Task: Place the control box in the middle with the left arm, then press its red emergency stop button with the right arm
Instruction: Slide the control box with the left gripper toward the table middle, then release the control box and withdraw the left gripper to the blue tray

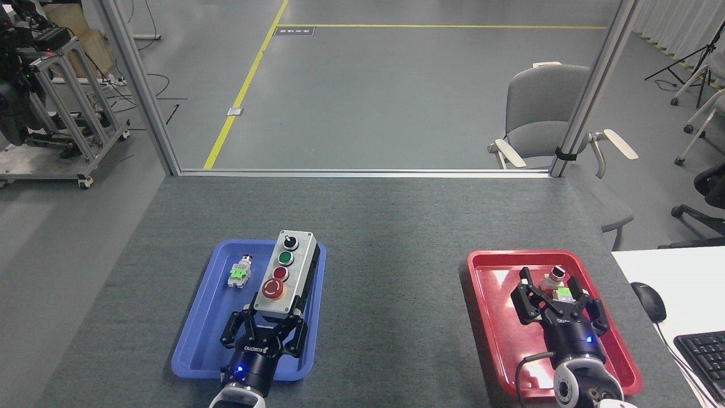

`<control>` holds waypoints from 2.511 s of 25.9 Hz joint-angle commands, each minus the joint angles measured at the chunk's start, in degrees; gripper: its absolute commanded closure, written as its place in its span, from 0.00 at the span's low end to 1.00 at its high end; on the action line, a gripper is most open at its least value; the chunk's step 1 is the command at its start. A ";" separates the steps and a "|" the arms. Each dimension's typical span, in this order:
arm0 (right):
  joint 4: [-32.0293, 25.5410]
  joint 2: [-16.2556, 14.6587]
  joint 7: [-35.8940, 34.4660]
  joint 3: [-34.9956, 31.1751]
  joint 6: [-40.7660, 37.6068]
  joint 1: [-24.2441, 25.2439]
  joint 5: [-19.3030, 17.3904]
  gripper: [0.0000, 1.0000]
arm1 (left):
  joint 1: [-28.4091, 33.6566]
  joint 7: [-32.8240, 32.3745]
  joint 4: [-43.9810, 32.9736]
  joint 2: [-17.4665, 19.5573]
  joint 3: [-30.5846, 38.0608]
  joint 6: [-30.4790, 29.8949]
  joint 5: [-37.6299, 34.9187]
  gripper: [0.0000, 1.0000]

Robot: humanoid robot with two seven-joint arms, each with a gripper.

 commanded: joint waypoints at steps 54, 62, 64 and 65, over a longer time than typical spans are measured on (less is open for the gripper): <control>0.26 -1.18 -0.79 -1.02 -0.17 -0.82 -0.11 0.03 | -6.42 -6.33 3.65 -6.22 -41.39 30.67 12.36 0.00; 0.44 -2.76 -0.87 -0.67 -1.31 -1.00 -0.11 0.49 | -1.14 -3.34 -16.21 9.25 -33.57 30.50 12.54 0.00; 0.53 -2.76 -0.78 -0.14 -4.30 -1.70 0.07 0.70 | -0.09 -3.60 -19.20 12.85 -29.70 30.15 12.80 0.00; 0.70 -2.85 -0.70 0.38 -6.76 -2.14 0.25 0.82 | 0.18 -3.78 -20.08 14.17 -27.60 29.44 12.97 0.00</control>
